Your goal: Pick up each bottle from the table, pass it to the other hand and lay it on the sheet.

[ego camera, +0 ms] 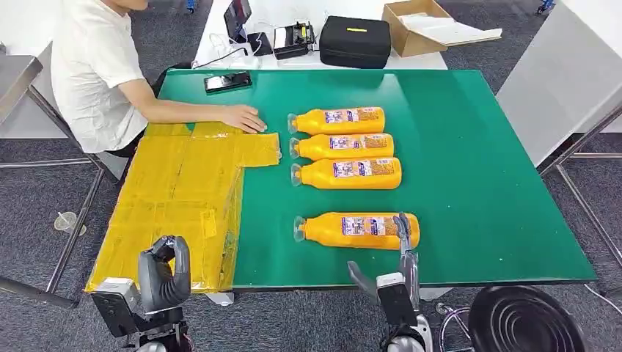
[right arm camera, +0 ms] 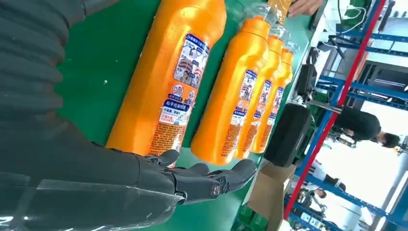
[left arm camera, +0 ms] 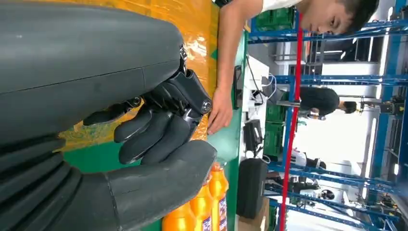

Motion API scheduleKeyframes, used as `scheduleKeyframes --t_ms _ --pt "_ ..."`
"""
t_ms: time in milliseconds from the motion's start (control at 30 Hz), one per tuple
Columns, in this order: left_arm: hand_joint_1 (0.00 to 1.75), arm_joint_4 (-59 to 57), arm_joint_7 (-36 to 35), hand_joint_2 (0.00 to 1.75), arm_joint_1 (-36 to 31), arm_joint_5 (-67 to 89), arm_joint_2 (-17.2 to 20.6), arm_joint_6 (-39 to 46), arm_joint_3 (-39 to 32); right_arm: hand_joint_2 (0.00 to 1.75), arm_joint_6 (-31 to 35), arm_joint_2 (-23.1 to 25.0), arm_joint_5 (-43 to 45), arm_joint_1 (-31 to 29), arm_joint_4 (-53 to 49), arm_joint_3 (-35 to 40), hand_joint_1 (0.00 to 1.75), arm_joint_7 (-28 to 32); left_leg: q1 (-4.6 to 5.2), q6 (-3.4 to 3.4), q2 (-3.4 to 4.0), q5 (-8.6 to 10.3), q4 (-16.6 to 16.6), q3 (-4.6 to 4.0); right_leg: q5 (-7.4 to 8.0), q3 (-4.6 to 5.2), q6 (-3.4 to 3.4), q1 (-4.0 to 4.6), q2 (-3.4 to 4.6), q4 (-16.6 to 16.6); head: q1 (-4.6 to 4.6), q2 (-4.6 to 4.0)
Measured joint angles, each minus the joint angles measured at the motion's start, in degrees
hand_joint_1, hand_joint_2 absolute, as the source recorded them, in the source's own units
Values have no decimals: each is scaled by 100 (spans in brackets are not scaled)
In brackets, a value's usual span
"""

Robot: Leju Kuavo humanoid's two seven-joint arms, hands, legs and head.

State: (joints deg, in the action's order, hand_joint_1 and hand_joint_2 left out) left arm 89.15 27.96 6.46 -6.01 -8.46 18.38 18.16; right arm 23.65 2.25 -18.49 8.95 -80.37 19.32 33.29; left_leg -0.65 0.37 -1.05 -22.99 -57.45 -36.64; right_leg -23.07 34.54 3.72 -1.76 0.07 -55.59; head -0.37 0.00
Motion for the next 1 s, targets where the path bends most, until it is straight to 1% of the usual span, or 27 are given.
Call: scheduleKeyframes --t_ms 200,267,333,367,400,500,567,600,667,767,1000 --pt "0 0 -4 0 -1 -2 0 9 0 175 2 0 7 0 15 0 0 9 0 0 0 0 0 0 0 0 0 0 0 0 0 0" --pt "0 0 -7 0 0 -9 0 31 0 175 180 -4 -180 0 20 0 0 -4 0 0 0 0 0 0 0 0 0 0 0 0 0 0" --pt "0 0 -11 0 0 -9 0 55 0 175 635 -31 -782 -7 42 0 0 -171 0 0 0 0 0 0 0 0 0 0 0 0 0 0" --pt "0 0 -24 0 0 -7 0 52 0 175 943 -89 -1295 -12 61 2 0 -379 0 0 0 0 0 0 0 0 0 0 0 0 0 0" --pt "0 0 -44 0 0 2 0 42 0 175 1065 -170 -1853 -23 78 4 0 -619 0 0 0 0 0 0 0 0 0 0 0 0 0 0" --pt "0 -13 -129 0 -54 70 -2 -96 -2 175 1086 -593 -3672 -55 195 22 0 -1708 3 1 -11 0 -2 0 -1 -2 2 -4 -3 2 0 0" --pt "0 -48 -173 0 -109 107 -15 -175 -7 175 1086 -940 -4383 -83 293 37 0 -2104 7 2 -15 0 -2 -1 0 -8 5 -8 -4 2 0 0" --pt "0 -66 -181 0 -133 125 -26 -208 -7 175 1080 -1089 -4595 -106 330 48 0 -2195 9 3 -14 -1 -2 -1 1 -8 6 -10 -3 2 0 0" --pt "0 -116 -199 0 -188 149 -59 -258 -7 175 1062 -1371 -4903 -171 400 92 0 -2339 12 4 -13 -1 -3 0 3 -8 7 -12 -2 2 0 0" --pt "0 -162 -201 0 -225 157 -92 -293 -7 175 1032 -1617 -5022 -267 448 120 0 -2404 15 3 -11 -1 -3 2 4 -7 6 -10 -1 2 0 0" --pt "0 -232 -203 0 -254 164 -144 -297 -7 175 796 -1827 -4927 -462 619 254 0 -2535 4 2 -9 0 -2 1 1 -6 4 -2 -2 1 -2 0"
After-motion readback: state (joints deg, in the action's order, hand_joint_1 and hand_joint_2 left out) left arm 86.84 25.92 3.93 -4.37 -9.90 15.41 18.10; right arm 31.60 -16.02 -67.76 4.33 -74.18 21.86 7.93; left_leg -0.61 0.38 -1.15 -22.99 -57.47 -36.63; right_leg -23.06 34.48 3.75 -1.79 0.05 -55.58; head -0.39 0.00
